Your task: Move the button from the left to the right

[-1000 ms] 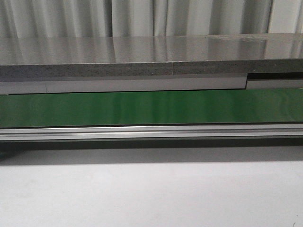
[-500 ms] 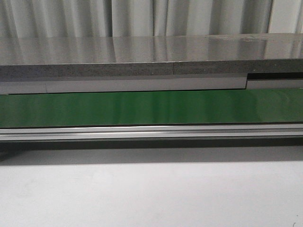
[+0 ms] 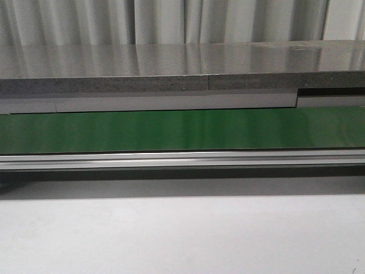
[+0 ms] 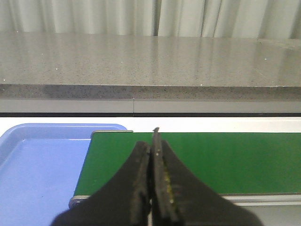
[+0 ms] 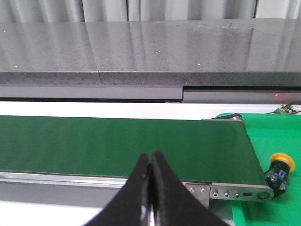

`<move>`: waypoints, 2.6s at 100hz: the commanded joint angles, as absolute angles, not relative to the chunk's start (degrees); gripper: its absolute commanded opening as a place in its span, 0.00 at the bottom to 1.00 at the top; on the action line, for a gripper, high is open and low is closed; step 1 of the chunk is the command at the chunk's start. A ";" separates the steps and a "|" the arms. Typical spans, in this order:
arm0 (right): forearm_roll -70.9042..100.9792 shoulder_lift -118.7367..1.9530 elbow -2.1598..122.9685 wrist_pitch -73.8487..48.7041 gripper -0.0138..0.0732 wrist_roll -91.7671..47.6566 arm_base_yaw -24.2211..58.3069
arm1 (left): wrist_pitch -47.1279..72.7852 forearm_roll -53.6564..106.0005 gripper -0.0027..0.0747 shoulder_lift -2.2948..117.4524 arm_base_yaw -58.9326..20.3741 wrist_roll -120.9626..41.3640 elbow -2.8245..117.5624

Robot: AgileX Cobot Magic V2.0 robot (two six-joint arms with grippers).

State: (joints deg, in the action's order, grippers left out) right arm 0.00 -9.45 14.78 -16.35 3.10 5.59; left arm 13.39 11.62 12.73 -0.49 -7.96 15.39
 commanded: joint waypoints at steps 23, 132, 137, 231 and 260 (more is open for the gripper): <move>-1.25 1.03 3.08 -4.21 0.08 4.26 5.86 | 8.89 12.31 0.01 13.22 -0.94 -7.85 16.89; -1.19 1.69 -0.72 -0.54 0.08 4.26 5.86 | 8.89 12.31 0.01 13.22 -0.94 -7.85 16.89; -1.19 1.69 -0.72 -0.54 0.08 4.26 5.86 | 8.89 12.31 0.01 13.22 -0.94 -7.85 16.89; -1.19 1.69 -0.72 -0.54 0.08 4.26 5.86 | 0.55 -8.27 0.01 4.86 -3.01 11.28 5.92; -1.19 1.69 -0.72 -0.54 0.08 4.26 5.86 | 0.00 -8.30 0.01 -2.13 -2.44 11.28 -0.35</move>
State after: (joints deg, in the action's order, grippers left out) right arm -0.64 0.58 -1.58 -5.32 4.10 5.76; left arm 5.57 -8.12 -0.25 -2.46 10.77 0.28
